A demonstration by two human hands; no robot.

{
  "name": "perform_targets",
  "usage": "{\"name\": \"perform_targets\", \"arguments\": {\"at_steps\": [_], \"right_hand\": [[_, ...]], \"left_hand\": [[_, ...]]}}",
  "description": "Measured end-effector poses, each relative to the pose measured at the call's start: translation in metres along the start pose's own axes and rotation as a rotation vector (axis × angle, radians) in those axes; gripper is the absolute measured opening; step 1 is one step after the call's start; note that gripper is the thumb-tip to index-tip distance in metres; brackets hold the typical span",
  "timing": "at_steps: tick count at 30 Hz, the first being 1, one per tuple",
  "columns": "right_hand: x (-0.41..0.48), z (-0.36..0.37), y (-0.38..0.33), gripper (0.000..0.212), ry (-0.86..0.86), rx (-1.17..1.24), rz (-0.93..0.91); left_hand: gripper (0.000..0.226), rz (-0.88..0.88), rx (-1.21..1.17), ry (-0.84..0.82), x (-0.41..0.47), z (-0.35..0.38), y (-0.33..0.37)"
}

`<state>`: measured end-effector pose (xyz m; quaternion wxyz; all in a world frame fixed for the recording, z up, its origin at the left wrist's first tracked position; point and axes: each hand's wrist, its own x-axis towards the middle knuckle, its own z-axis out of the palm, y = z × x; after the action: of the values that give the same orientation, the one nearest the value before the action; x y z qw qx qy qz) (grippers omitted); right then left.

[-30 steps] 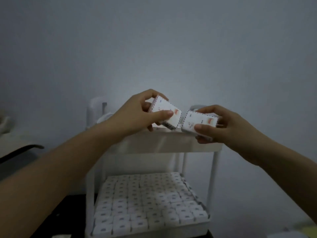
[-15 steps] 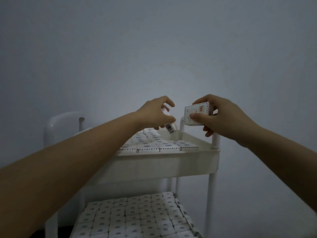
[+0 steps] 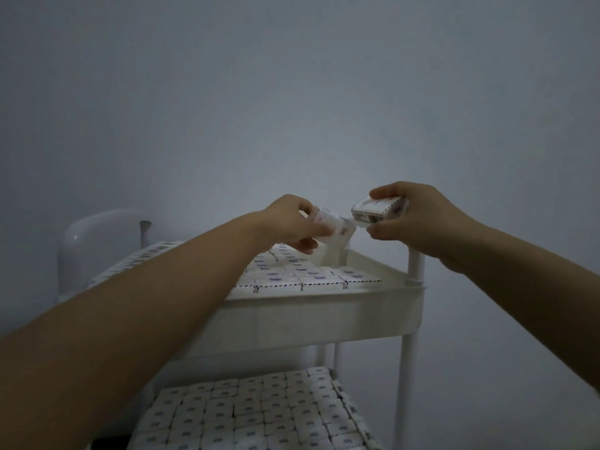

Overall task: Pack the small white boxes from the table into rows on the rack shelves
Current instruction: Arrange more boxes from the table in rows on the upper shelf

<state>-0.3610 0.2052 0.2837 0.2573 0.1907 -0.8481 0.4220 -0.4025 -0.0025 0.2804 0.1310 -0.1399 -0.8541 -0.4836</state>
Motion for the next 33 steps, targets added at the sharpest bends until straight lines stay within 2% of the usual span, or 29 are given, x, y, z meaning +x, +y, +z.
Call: {"name": "perform_targets", "arguments": {"at_steps": [5,8,12,14,17,21,24,27,30,33], "right_hand": [[0.007,0.008,-0.002,0.036,0.027,-0.222,-0.125],[0.018,0.013,-0.002,0.043,0.161,-0.343,-0.18],[0.036,0.026,0.003,0.059,0.304,-0.354,-0.16],[0.043,0.034,0.004,0.064,0.371,-0.497,-0.154],[0.056,0.039,0.001,0.071,0.343,-0.64,-0.096],[0.072,0.029,0.005,0.065,0.114,-0.448,0.044],[0.075,0.022,0.013,0.05,0.081,-0.233,0.063],[0.074,0.021,0.018,0.043,0.081,-0.02,0.076],[0.073,0.022,0.02,0.043,0.067,0.032,0.077],[0.073,0.022,0.021,0.045,0.058,0.039,0.082]], "left_hand": [[0.031,0.017,0.051,0.056,0.001,-0.002,-0.008],[0.035,-0.024,0.099,0.063,-0.001,-0.004,-0.01],[0.045,-0.048,0.041,0.092,-0.002,-0.004,-0.008],[0.039,-0.063,0.071,0.146,-0.001,-0.006,-0.009],[0.03,-0.139,-0.011,0.23,0.0,-0.011,-0.009],[0.041,-0.173,-0.246,0.203,-0.003,-0.008,-0.004],[0.043,-0.125,-0.269,0.112,-0.006,-0.003,0.0],[0.029,-0.036,-0.088,0.025,-0.012,0.004,0.001],[0.033,0.065,0.087,0.008,-0.016,0.01,0.0],[0.036,0.078,0.288,-0.143,-0.017,0.011,-0.001]]}}
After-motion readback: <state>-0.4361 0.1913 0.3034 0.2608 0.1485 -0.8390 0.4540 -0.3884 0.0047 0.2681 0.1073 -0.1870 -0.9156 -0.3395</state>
